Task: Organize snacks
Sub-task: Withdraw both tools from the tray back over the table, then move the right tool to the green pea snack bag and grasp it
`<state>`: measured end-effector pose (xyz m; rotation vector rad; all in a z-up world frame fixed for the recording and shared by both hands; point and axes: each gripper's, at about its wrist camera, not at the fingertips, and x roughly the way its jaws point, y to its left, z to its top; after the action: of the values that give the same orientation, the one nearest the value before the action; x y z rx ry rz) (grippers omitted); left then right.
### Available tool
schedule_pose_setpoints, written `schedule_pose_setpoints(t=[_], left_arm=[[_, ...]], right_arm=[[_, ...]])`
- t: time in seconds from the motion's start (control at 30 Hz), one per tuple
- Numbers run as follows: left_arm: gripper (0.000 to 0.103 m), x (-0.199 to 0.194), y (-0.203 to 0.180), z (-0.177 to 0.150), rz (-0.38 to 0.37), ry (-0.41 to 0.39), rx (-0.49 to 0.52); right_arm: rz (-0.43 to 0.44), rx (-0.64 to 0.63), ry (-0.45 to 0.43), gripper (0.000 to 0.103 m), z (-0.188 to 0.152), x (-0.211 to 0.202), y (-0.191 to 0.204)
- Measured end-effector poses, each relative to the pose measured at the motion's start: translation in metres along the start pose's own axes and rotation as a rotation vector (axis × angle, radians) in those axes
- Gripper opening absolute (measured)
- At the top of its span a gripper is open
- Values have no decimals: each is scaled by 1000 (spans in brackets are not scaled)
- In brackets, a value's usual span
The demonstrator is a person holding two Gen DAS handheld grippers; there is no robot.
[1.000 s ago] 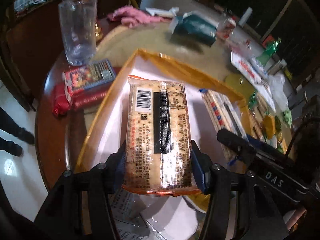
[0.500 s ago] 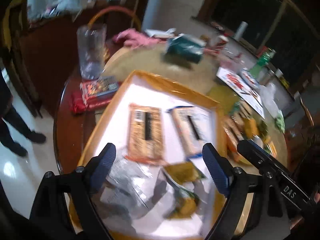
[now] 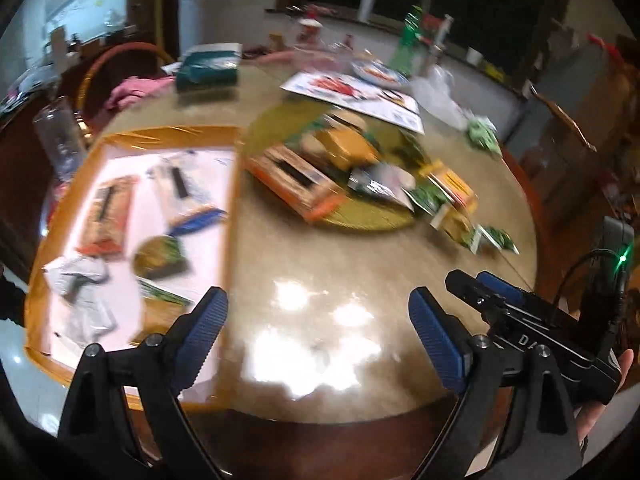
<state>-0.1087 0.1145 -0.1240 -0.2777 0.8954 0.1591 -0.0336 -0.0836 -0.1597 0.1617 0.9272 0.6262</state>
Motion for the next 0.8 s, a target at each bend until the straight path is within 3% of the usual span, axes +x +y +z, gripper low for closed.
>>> schedule_pose_setpoints(t=[0.3,0.67,0.8], left_arm=[[92,26,-45,-21,-47,74,46],[92,38,-25,-18,-67,71,-7],[92,49,-20,-13,-81,93,-24]], right_arm=[[-25,82,36,66,-29,-12,-58],[-3,102,-27,66,-17,-15,-76],[-40,91,-33,66,-8,-11,-86]])
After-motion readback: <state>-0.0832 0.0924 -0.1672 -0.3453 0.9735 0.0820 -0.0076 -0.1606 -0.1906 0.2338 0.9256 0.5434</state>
